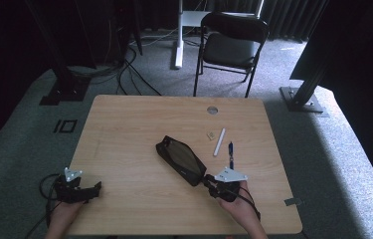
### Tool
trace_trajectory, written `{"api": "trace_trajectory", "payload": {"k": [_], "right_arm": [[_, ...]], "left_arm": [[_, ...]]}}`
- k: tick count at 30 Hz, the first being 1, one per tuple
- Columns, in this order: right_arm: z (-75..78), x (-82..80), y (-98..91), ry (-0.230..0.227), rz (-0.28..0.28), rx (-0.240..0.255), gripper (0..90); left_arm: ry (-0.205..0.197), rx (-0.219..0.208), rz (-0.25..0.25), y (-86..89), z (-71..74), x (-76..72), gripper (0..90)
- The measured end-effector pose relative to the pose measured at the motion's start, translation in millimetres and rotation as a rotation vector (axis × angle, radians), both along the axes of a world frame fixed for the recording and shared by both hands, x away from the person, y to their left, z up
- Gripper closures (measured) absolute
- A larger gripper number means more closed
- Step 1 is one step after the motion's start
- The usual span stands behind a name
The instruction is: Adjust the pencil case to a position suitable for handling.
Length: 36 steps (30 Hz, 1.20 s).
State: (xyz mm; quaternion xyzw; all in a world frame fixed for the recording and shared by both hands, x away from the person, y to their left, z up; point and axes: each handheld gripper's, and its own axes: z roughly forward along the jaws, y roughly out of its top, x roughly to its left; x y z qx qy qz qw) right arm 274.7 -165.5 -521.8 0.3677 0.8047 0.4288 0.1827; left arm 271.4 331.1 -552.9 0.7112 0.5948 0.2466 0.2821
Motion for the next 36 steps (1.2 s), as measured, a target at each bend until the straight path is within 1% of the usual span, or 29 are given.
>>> {"api": "trace_trajectory", "payload": {"k": [4,5,8,13,15,16,23,28,31,32,34,36], "right_arm": [[0.1,-4.0,-4.5,-0.001,-0.003,0.0,73.3],[-0.2,-7.1,-7.6,0.002,-0.007,0.0,73.3],[-1.1,-10.3,-11.5,0.002,0.0,-0.012,73.3],[-1.1,-14.8,-18.6,0.007,-0.011,-0.008,73.3],[-1.2,-15.5,-20.3,0.003,-0.014,-0.007,73.3],[-0.9,-18.1,-23.5,0.005,-0.01,-0.013,73.3],[-2.3,-25.5,-35.6,0.016,-0.04,0.012,73.2],[-2.5,-30.8,-44.5,0.017,-0.06,0.017,73.2],[-1.2,-33.0,-45.9,0.018,-0.065,0.017,71.9],[-0.1,-33.4,-46.0,0.017,-0.068,0.016,71.5],[2.0,-34.0,-45.8,-0.004,-0.061,-0.011,70.1],[3.5,-34.3,-45.9,-0.008,-0.063,-0.012,70.1]], "left_arm": [[0.0,0.0,0.0,0.0,0.0,0.0,0.3],[0.0,0.0,0.0,0.0,0.0,0.0,0.4],[0.0,0.0,0.0,0.0,0.0,0.0,0.3],[0.0,0.0,0.0,0.0,0.0,0.0,0.4],[0.0,0.0,0.0,0.0,0.0,0.0,0.4],[0.0,0.0,0.0,0.0,0.0,0.0,0.4],[0.0,0.0,0.0,0.0,0.0,0.0,0.4],[0.0,0.0,0.0,0.0,0.0,0.0,0.4],[0.0,0.0,0.0,0.0,0.0,0.0,0.4],[0.0,0.0,0.0,0.0,0.0,0.0,0.4],[0.0,0.0,0.0,0.0,0.0,0.0,0.4],[0.0,0.0,0.0,0.0,0.0,0.0,0.4]]}}
